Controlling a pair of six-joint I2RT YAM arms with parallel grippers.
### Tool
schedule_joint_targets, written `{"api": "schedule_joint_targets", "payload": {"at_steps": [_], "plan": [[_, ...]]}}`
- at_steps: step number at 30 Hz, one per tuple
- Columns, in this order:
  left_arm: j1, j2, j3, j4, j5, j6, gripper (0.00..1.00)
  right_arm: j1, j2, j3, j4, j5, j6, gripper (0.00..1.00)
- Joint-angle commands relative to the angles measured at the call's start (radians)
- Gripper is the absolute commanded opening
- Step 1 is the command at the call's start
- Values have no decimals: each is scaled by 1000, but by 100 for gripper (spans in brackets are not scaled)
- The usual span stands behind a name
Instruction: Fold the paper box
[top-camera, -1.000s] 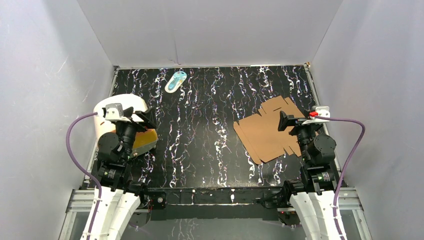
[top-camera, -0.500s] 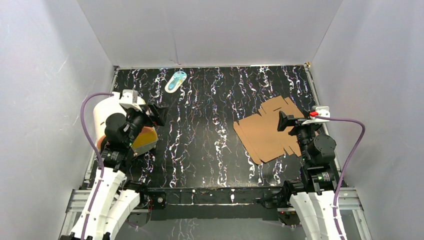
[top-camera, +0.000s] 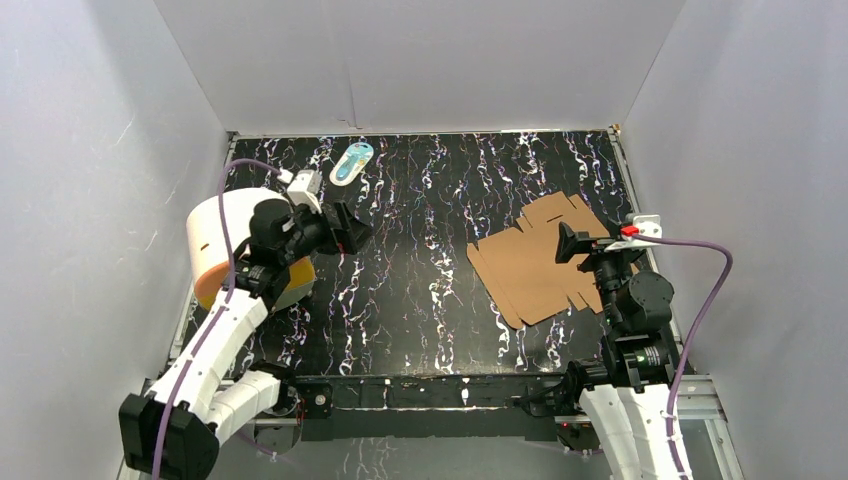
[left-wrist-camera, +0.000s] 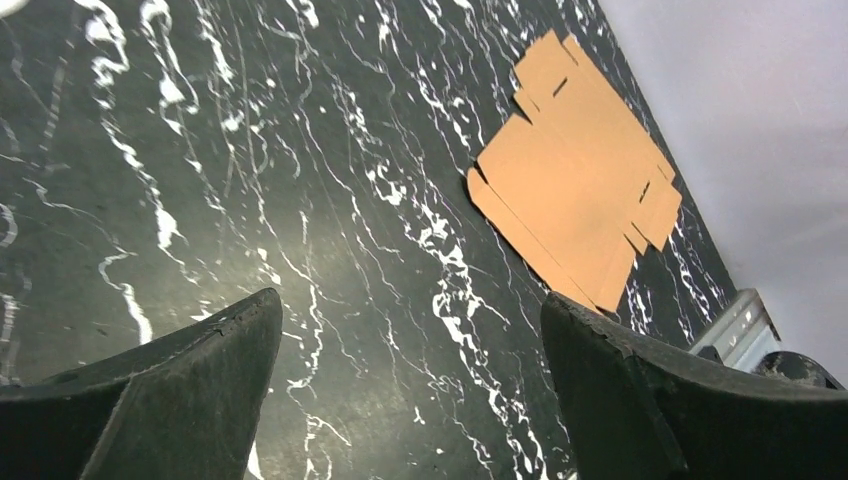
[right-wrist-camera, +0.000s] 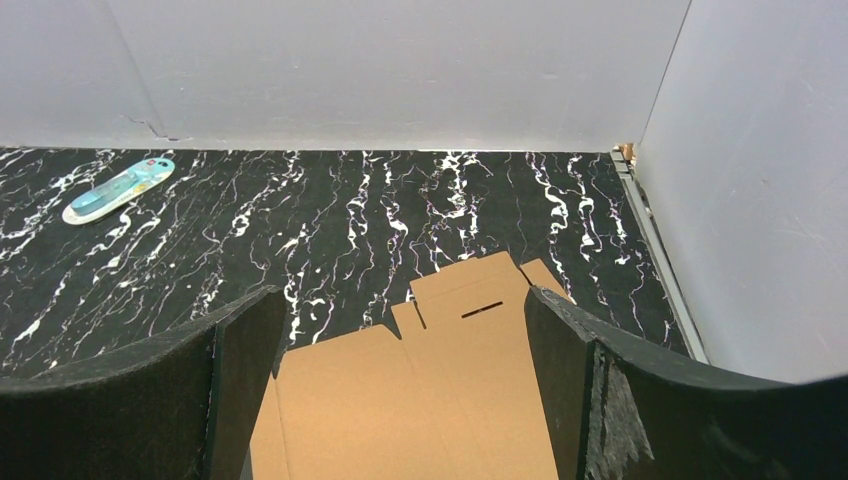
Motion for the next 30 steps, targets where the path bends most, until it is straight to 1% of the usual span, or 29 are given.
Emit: {"api": "schedule_joint_targets", "payload": {"at_steps": [1, 5, 9, 14, 21, 25, 30], "plan": [[-73, 61, -16, -36, -84, -68, 98, -5, -19, -12, 63, 8, 7, 99], [-91, 135, -23, -97, -274, -93, 98, -5, -26, -14, 64, 13, 7, 99], [-90, 205, -4, -143, -462, -75, 98, -5, -29, -15, 64, 9, 7, 99], [-90, 258, 48, -210, -600, -45, 98, -6, -33, -17, 65, 5, 7, 98], [-88, 255, 72, -289, -797, 19, 98, -5, -27, -17, 68, -4, 7, 99], [-74, 253, 66, -308, -873, 36, 98, -5, -9, -9, 65, -16, 21, 99], [-25, 246, 44, -306, -864, 31, 98, -5, 49, 14, 43, -39, 66, 99]]}}
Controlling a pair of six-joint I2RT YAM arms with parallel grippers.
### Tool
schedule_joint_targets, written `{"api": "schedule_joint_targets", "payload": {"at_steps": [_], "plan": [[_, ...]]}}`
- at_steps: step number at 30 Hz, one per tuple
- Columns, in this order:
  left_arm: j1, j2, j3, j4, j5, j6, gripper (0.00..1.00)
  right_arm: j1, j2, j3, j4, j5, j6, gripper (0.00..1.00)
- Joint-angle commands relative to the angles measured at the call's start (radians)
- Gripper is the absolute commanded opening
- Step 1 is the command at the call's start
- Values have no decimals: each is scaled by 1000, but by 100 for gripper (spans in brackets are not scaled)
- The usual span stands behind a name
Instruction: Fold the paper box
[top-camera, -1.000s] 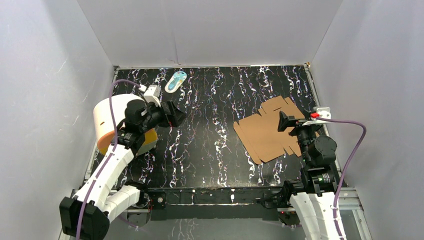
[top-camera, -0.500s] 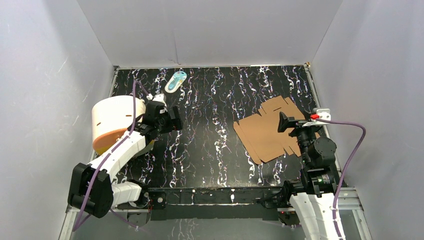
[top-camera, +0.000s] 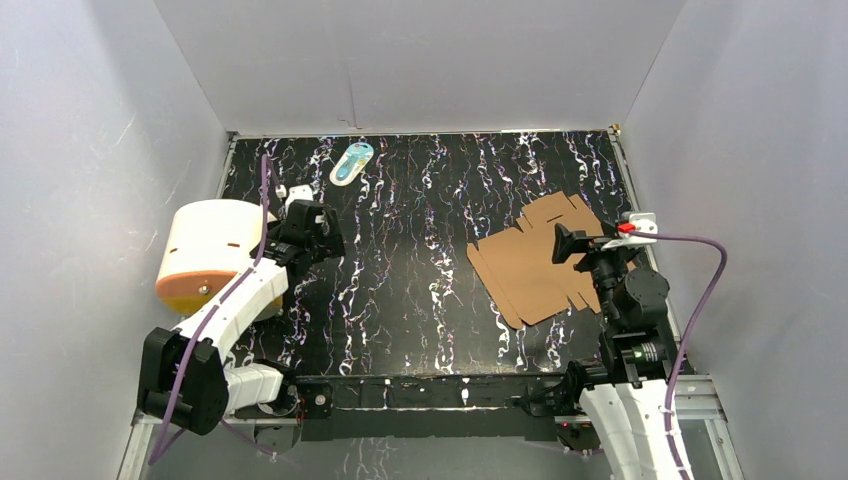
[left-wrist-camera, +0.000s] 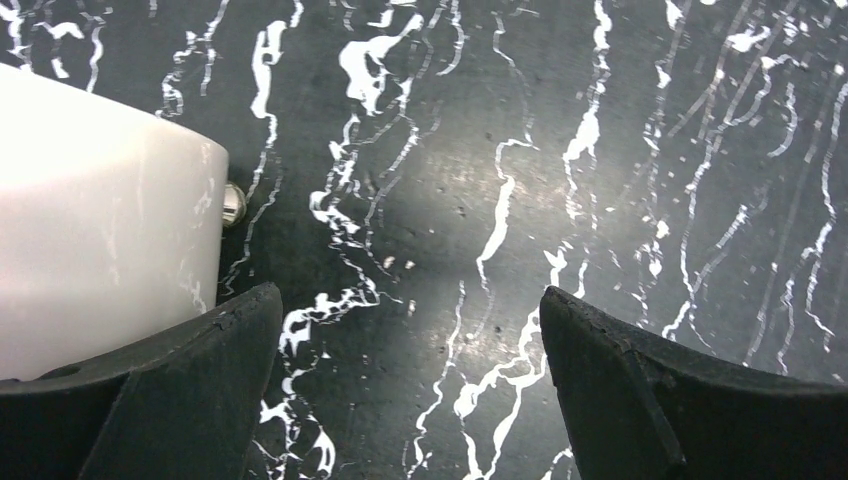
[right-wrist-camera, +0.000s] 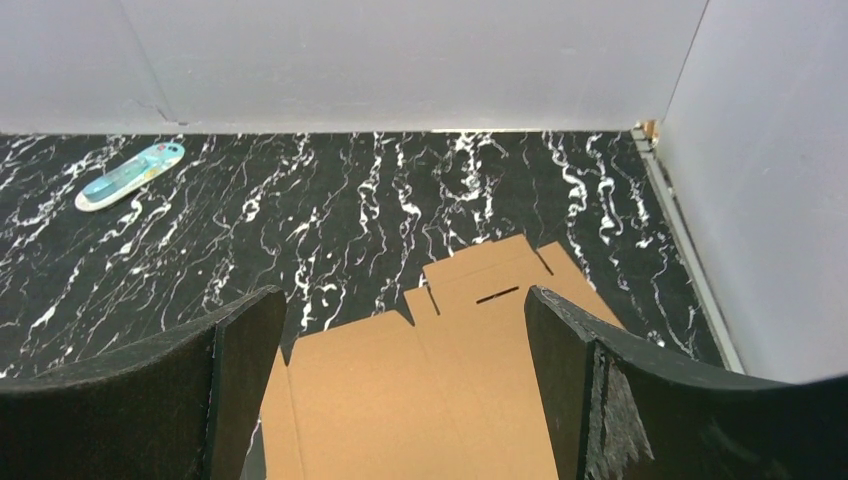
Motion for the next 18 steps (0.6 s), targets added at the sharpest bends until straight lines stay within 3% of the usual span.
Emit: {"api": "schedule_joint_targets", "payload": {"at_steps": [1, 6, 11, 18], "plan": [[53, -33, -1, -39, -92, 26, 98, -5, 58, 36, 35, -38, 53, 99], [117, -36, 0, -49, -58, 21, 98, -5, 179, 82, -9, -29, 108, 99], [148, -60, -5, -30, 23, 19, 98, -6, 412, 165, -90, -71, 151, 99], [134, -114, -32, 62, 339, 69, 98, -6, 837, 296, -88, -20, 168, 99]]}}
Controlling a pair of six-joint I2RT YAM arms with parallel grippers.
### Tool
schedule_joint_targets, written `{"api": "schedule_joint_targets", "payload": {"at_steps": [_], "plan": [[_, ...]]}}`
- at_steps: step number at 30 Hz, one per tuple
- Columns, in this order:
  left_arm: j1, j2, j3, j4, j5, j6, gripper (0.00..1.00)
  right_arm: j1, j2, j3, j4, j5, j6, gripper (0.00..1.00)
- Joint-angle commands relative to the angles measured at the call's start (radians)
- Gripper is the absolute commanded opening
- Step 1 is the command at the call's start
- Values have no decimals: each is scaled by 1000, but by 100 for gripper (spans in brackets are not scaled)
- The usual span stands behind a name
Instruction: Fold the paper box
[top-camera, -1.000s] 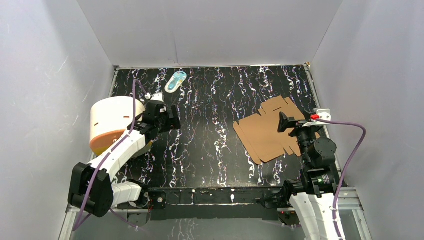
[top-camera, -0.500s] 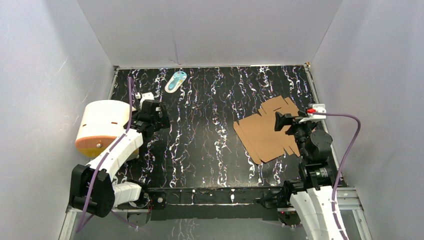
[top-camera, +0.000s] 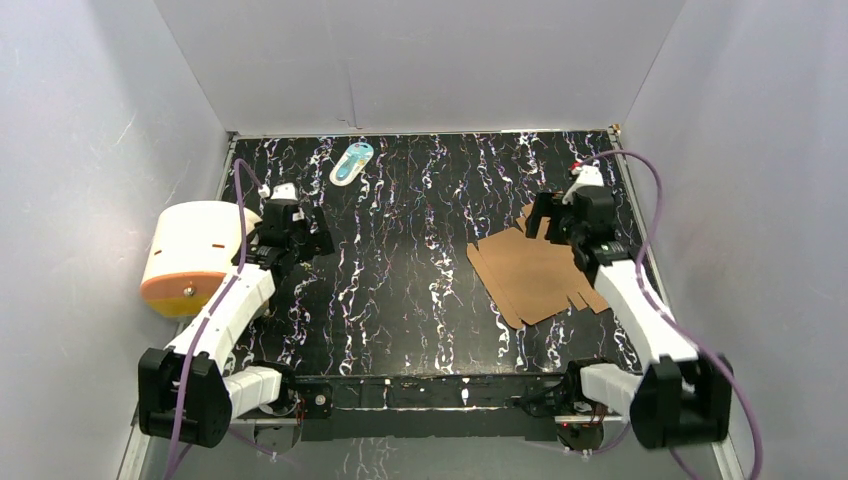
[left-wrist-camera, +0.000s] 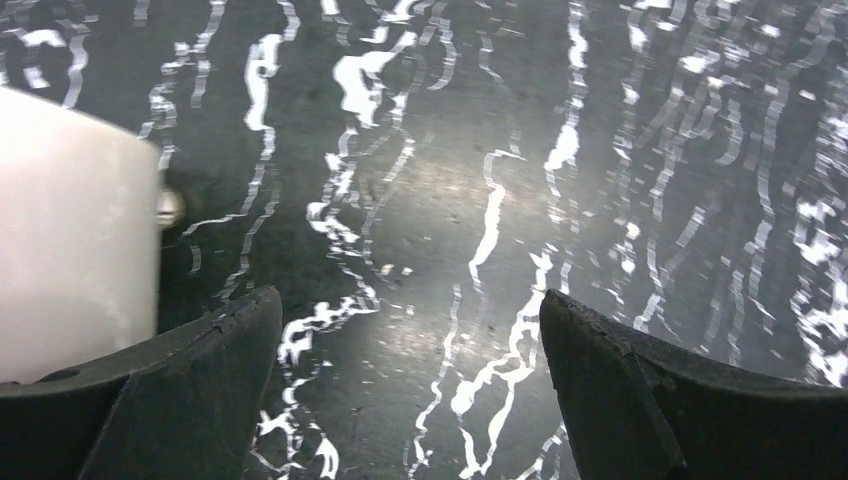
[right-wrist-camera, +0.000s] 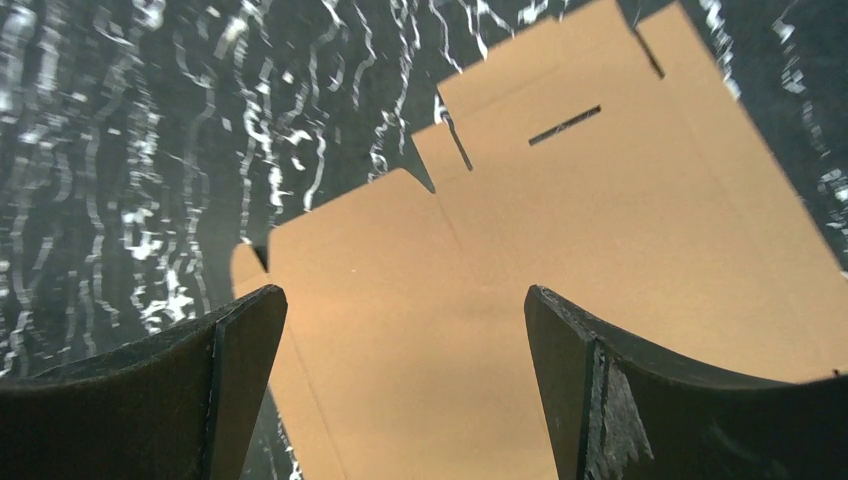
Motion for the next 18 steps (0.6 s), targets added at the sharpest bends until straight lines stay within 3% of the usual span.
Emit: {"api": "schedule_joint_targets", "payload": {"at_steps": [1, 4, 9, 18], "plan": [[-19, -64, -21, 66, 230, 34, 98, -5, 231, 104, 21, 54, 24, 99], [-41, -85, -32, 82, 313, 35, 98, -6, 382, 149, 58, 88, 19, 99], [-44, -107, -36, 84, 314, 53, 98, -2, 578, 227, 36, 107, 31, 99], [-53, -110, -45, 103, 374, 54, 98, 90, 700, 236, 55, 122, 14, 99]]}}
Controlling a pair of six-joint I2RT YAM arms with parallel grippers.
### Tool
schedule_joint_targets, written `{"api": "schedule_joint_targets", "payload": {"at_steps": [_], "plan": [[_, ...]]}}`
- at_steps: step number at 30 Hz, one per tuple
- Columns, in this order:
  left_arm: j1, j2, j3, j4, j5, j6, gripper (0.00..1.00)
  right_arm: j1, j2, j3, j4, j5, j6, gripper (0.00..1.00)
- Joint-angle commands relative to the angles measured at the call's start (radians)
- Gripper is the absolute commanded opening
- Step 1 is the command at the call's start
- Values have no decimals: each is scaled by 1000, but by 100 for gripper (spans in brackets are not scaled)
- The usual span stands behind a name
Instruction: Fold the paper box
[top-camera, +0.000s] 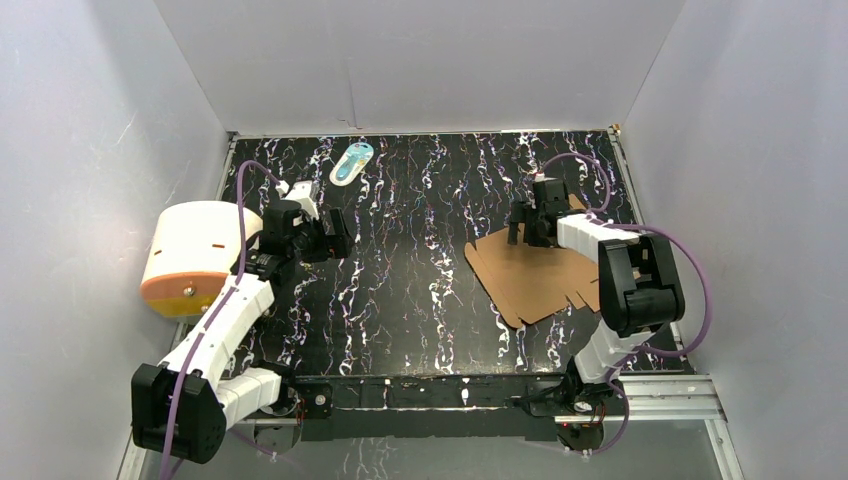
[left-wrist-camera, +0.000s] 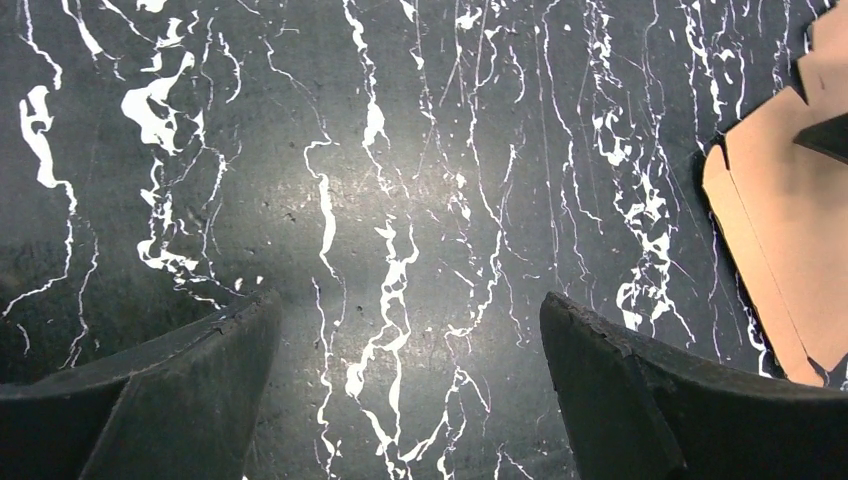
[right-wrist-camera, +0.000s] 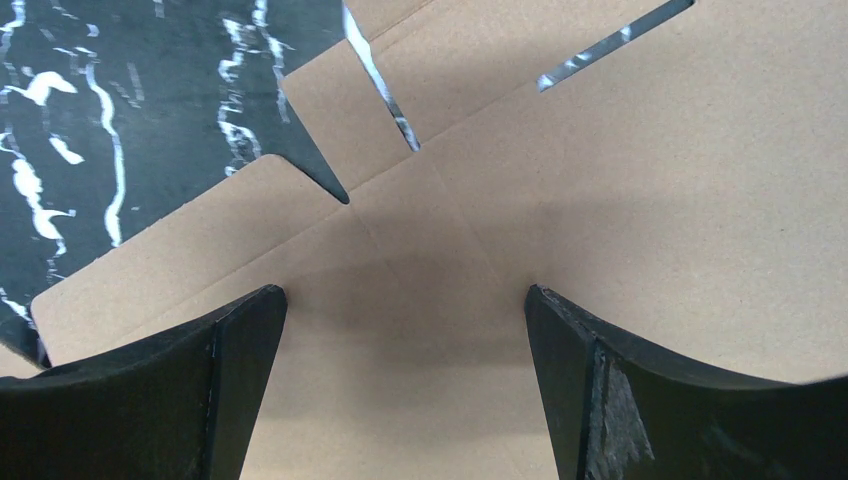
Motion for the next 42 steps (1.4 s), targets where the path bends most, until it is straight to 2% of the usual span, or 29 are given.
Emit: {"api": "schedule_joint_targets", "payload": {"at_steps": [1, 8, 15, 21, 29, 32, 36, 42], "plan": [[-6, -25, -16, 20, 50, 12, 98, 58, 30, 49, 41, 4, -3, 99], [-6, -25, -20, 27, 69, 12, 98, 219, 79, 54, 39, -19, -63, 99], [-6, -17, -20, 26, 79, 8, 98, 409, 41, 33, 111, -142, -115, 99], [-6, -13, -18, 27, 76, -4, 98, 547, 42, 73, 107, -228, -164, 99], [-4, -20, -11, 7, 5, -55, 98, 700, 87, 172, 41, -261, -225, 99], [-5, -12, -11, 6, 11, -76, 98, 703, 40, 177, 38, -261, -228, 99], [-5, 28, 1, 18, 83, -138, 98, 679, -30, 163, 17, -141, -228, 99], [-10, 164, 60, 39, 195, -220, 98, 476, -134, 70, 9, -76, -112, 99]]}}
